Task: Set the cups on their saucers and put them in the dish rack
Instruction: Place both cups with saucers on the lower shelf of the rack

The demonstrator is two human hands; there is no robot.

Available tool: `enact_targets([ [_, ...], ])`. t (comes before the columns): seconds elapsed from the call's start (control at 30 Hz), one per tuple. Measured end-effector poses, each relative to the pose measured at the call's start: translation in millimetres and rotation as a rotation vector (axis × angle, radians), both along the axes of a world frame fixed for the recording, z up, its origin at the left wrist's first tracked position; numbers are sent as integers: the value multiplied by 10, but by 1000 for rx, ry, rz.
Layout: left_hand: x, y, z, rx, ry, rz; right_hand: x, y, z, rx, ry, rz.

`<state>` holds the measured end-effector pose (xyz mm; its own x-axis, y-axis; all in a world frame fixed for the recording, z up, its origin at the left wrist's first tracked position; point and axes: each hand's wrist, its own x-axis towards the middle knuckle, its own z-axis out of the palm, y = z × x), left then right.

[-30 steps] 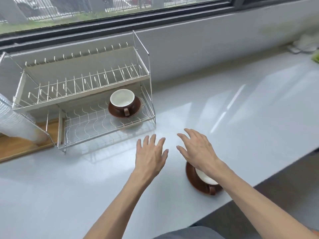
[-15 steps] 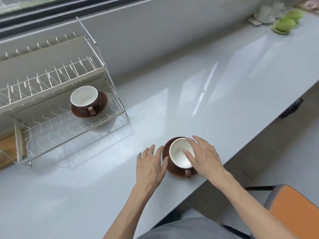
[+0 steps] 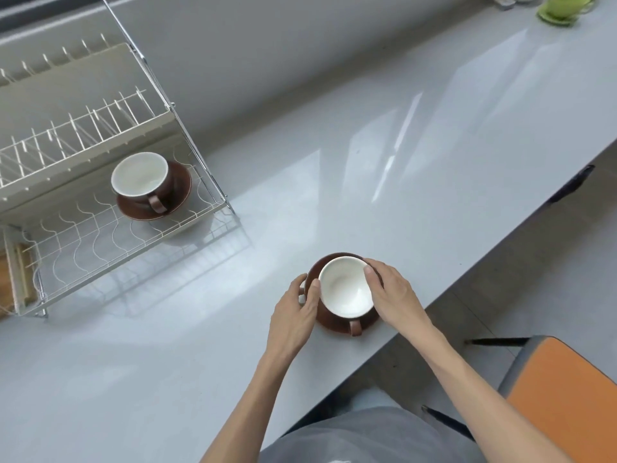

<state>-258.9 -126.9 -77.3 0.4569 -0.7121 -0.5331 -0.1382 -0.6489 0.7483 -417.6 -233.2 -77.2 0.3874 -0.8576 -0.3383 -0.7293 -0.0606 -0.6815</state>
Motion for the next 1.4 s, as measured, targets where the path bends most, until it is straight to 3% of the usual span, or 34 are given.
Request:
enact_targets([
  [0.17,16,-16,-70,-22,154,68,20,-46,28,119,-31,-63],
  [0.43,45,20,-109,-69,151,91,93,-39,68,119,-66,-74],
  [1.4,1138,1156,158,-135,82,514,1719,536,261,129,-107,374],
])
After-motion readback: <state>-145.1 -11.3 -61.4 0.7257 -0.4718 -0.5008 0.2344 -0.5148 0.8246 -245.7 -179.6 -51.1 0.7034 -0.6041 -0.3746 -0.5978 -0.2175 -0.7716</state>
